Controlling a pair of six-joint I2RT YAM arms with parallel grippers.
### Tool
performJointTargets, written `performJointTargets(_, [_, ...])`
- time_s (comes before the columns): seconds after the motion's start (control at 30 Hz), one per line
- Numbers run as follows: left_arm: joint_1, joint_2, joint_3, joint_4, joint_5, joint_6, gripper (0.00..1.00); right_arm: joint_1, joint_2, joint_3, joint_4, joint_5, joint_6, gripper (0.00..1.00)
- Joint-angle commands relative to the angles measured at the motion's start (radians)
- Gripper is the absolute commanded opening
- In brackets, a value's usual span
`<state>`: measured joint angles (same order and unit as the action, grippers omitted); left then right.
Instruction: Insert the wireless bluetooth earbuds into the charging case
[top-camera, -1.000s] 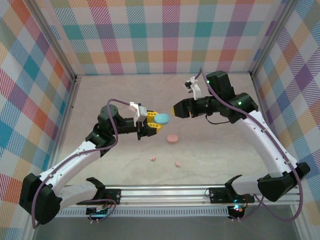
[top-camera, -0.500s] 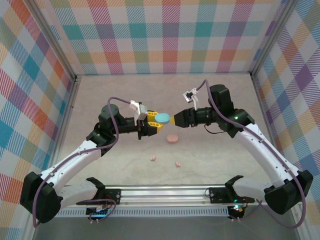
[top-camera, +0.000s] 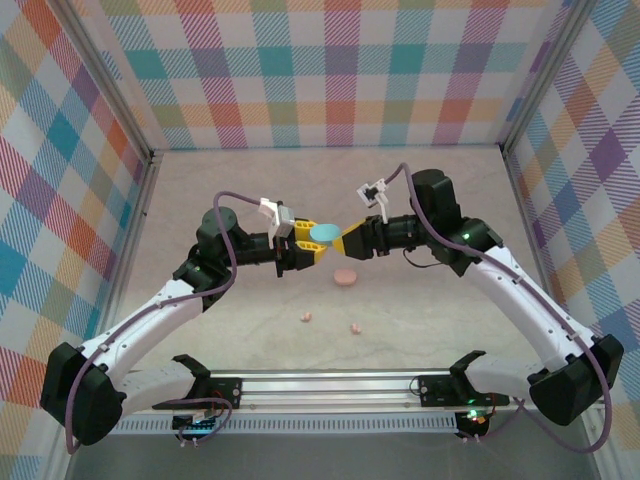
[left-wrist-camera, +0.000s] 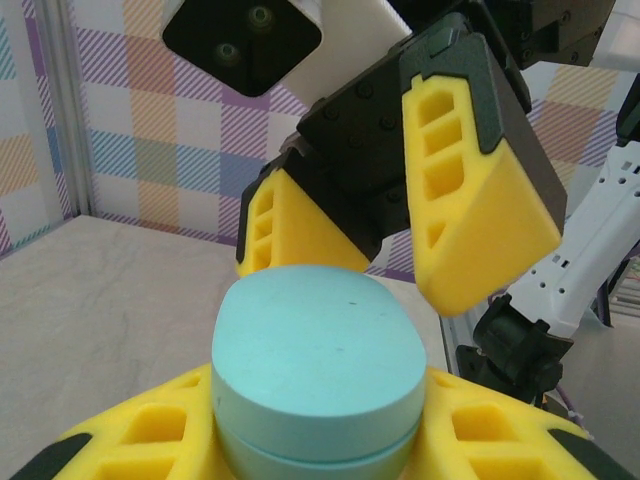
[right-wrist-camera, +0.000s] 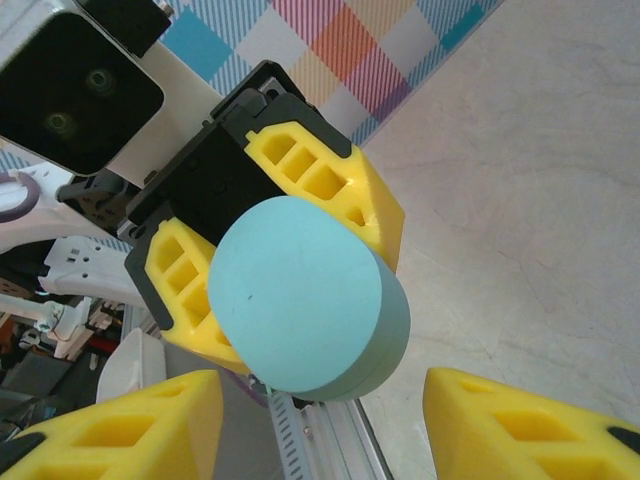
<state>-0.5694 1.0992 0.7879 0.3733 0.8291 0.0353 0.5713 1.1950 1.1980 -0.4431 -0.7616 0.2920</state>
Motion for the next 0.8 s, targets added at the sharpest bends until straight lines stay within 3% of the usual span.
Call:
performJointTargets(0.0, [-0.012,0.006,0.041,0.053,0.028,-0.018,0.22,0.010,0.024,0.022,0.011,-0.021,-0.057,0.56])
performJointTargets(0.43, [-0.012,0.001,0.021,0.070,0.039,-0.032,0.22,0.007,0.062,0.118,-0.037,0.132,-0.055,0.55])
performJointTargets(0.77, [-0.012,0.001,0.014,0.087,0.050,-0.035,0.22,-0.002,0.092,0.118,-0.011,0.129,0.026,0.57])
